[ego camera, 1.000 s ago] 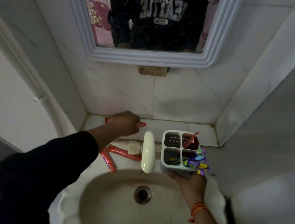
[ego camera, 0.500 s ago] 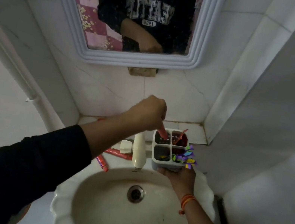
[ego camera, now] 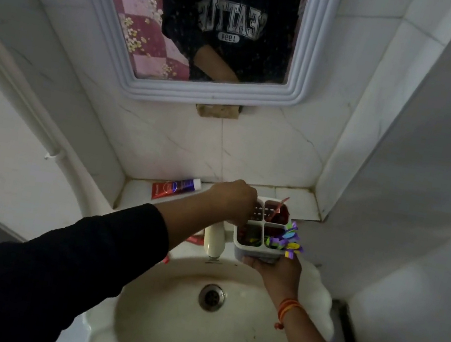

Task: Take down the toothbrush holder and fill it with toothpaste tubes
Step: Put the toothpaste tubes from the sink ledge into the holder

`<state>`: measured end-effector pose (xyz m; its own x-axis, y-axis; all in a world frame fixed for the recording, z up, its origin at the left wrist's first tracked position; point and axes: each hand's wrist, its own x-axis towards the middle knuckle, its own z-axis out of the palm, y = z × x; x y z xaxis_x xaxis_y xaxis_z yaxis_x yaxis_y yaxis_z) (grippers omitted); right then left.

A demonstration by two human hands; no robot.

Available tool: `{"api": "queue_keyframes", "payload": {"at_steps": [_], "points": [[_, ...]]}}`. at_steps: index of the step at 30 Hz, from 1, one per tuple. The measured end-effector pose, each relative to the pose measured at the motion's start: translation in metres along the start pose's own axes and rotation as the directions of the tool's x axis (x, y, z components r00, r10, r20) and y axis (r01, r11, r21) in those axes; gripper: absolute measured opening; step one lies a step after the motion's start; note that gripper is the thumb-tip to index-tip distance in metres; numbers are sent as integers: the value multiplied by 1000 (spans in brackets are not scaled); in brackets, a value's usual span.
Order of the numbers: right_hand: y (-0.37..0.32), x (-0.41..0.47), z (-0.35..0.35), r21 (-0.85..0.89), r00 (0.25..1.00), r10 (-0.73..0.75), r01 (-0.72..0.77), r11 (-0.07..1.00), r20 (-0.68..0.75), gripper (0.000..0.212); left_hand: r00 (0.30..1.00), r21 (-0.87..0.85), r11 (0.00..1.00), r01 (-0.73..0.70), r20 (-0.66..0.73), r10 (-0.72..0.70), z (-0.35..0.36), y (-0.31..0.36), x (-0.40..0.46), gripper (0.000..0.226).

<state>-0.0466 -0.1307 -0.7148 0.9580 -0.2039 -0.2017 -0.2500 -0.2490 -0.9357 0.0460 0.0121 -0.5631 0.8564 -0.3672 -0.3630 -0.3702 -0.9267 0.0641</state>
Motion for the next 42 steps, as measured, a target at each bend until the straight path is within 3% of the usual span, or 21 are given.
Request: {"api": "queue_keyframes", "payload": {"at_steps": [4,7,10,13,15,17,20,26,30,32,35,38,42], "points": [[-1,0,3,61,995,-73,78,995,-75,71,991,-289,957,28,-116,-64,-13,-27,8,23],[1,3,5,62,995,-77,81,995,-70,74,962,-344,937,54,-233,-142,-11,-60,8,23],[6,5,5,76,994,-63,70,995,-90,70,962,-239,961,139,-197,-188,7,-94,3,26],[6,3,5,79,994,-61,68,995,-89,67,980,-13,981,194,40,-193,36,-117,-8,30],[5,2,4,63,993,-84,89,994,-79,66,951,16,976,219,220,-217,62,-129,-12,41],[6,4,5,41,992,-91,95,995,-86,69,929,54,972,228,288,-234,83,-135,-13,50],[7,4,4,18,992,-94,96,995,-78,76,953,100,966,238,170,-252,103,-137,-12,54],[10,4,3,43,996,-67,69,997,-56,93,993,256,961,108,25,-118,116,-141,-11,40],[12,5,3,65,998,-35,38,997,-51,102,998,217,975,44,-43,-35,111,-151,-9,33],[11,5,4,48,998,-35,37,998,-53,97,997,169,985,38,-77,-25,105,-157,-5,29],[12,6,3,8,997,-49,50,999,-64,84,998,63,997,54,11,-55,95,-161,0,26],[12,6,4,-16,996,-43,42,999,-77,70,986,80,995,61,152,-73,105,-160,-4,46],[10,5,4,24,997,-35,37,999,-70,83,987,213,970,113,84,-133,126,-159,-8,57]]}}
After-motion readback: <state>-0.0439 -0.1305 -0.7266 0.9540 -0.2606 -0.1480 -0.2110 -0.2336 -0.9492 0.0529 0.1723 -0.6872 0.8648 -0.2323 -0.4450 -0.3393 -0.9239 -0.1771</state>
